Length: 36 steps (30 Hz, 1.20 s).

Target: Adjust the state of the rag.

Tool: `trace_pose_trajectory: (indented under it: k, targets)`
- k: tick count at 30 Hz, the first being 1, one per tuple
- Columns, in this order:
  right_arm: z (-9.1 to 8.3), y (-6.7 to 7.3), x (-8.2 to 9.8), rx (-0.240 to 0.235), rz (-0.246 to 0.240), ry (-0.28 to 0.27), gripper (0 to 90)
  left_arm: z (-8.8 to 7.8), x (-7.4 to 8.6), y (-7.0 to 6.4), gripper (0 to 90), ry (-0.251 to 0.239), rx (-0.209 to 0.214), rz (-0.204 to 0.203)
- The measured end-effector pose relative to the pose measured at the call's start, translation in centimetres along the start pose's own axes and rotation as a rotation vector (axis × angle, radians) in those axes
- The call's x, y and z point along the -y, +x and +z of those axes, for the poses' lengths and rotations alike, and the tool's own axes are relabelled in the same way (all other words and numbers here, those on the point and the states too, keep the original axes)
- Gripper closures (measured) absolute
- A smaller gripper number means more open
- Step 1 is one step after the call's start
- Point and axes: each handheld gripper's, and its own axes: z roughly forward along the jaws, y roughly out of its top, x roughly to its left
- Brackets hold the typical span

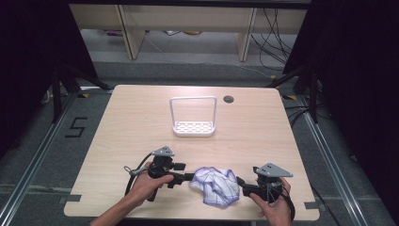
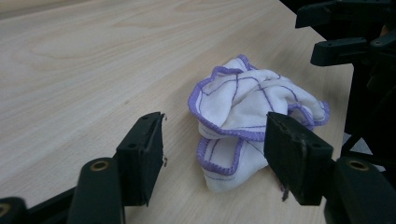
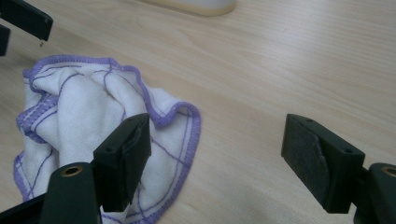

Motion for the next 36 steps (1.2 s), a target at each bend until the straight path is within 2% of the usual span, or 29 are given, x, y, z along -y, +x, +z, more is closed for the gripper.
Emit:
trace_pose_trajectory:
  k: [2,3,6,8,9,11,12,15,16,17,19,20,21,25,27,30,32,36]
  targets:
    - [-0.1,0.1,0.0,0.003,0.013,0.002,25.2,0.5,-0.2,0.0,37.8,0.012,0.004,-0.008]
    - [0.0,0.0,0.0,0.0,-0.003,-0.002,25.2,0.6,-0.3,0.0,37.8,0.015,0.009,-0.009]
    - [0.0,0.0,0.0,0.001,-0.006,-0.001,25.2,1.2,-0.7,-0.1,38.3,0.009,0.022,-0.024]
    - [0.1,0.0,0.0,-0.002,-0.004,-0.001,25.2,1.5,-1.0,-0.2,38.9,0.009,0.011,-0.023]
    - [0.1,0.0,0.0,0.007,-0.012,-0.005,25.2,1.7,-1.2,-0.3,39.4,0.022,0.016,-0.017]
    - [0.0,0.3,0.0,0.004,0.022,0.012,25.2,2.3,-1.2,-0.4,39.9,0.055,0.001,-0.007]
    - [0.1,0.0,0.0,0.015,-0.022,-0.009,25.2,2.6,-1.1,-0.4,39.1,0.076,-0.009,-0.005]
    - [0.1,0.0,0.0,0.013,-0.02,-0.008,25.2,3.2,-0.8,0.0,36.6,0.094,-0.017,-0.047]
    - [0.0,0.1,0.0,0.012,-0.019,-0.009,25.2,3.3,-0.7,-0.1,37.2,0.095,-0.031,-0.054]
    - [0.0,0.1,0.0,0.01,-0.017,-0.01,25.2,3.3,-0.7,0.0,41.6,0.095,0.0,-0.038]
    - [0.1,0.1,0.0,-0.003,-0.007,0.0,25.2,3.4,-0.7,-0.2,55.1,0.098,0.012,-0.023]
    - [0.0,0.5,0.0,0.0,0.031,0.013,25.2,3.6,-0.6,-0.4,58.7,0.085,-0.002,-0.021]
    - [0.1,0.1,0.0,-0.006,-0.015,0.003,25.2,3.6,-0.6,-0.4,63.2,0.092,0.014,-0.011]
    - [0.1,0.2,0.0,-0.006,-0.015,0.002,25.2,3.5,-0.6,-0.5,80.1,0.052,0.001,0.021]
    - [0.0,0.2,-0.1,-0.004,-0.013,-0.003,25.3,3.1,-0.8,-0.6,84.1,0.034,0.002,0.049]
    - [0.0,0.2,-0.1,-0.004,-0.014,-0.004,25.3,2.4,-1.4,-1.0,84.7,0.024,0.004,0.092]
    - [0.0,0.2,-0.1,0.006,-0.02,-0.012,25.3,1.7,-2.0,-1.2,85.1,0.016,0.028,0.118]
    - [0.1,0.2,0.0,-0.007,-0.013,-0.008,25.3,0.0,-3.3,-2.0,85.4,-0.006,0.051,0.161]
